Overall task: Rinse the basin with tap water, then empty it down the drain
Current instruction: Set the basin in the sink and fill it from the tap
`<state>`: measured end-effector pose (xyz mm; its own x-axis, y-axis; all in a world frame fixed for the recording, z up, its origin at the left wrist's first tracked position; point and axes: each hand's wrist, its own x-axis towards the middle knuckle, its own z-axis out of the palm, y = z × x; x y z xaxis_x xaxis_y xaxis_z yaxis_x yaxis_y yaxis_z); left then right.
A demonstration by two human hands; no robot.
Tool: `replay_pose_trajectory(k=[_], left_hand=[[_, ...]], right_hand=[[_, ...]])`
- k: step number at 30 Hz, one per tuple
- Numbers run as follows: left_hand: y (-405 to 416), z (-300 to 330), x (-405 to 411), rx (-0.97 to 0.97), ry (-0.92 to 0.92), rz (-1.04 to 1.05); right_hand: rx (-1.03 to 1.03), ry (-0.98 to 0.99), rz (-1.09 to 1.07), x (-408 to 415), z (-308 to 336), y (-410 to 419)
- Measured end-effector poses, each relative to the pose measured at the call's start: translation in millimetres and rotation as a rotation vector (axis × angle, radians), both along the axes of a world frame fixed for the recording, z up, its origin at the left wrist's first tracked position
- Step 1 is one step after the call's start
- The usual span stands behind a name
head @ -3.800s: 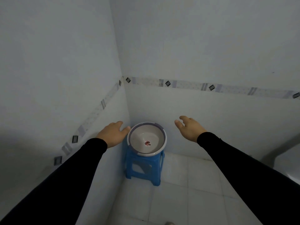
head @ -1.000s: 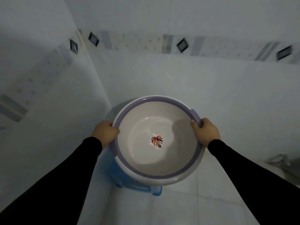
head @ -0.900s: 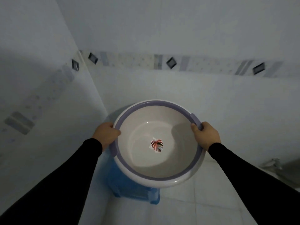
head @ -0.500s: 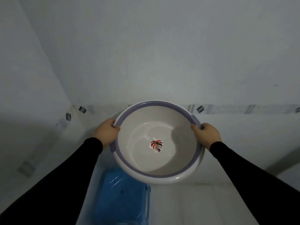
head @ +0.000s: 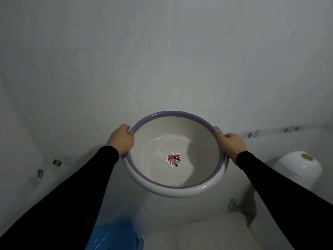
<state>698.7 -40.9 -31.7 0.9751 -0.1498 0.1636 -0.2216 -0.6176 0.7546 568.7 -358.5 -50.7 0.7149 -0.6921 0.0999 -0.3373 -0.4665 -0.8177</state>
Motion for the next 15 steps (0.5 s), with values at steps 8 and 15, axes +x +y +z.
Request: replay_pose_trajectory(k=[8,15], left_hand=[[-68,41,-36,-0.019,-0.062,-0.242],[-148,57,-92,-0.059,-0.007,-0.391]], right_hand=[[0.104,-0.037,-0.244,-106,43,-33],[0.134,-0.083,-0.498,-217,52,-56]])
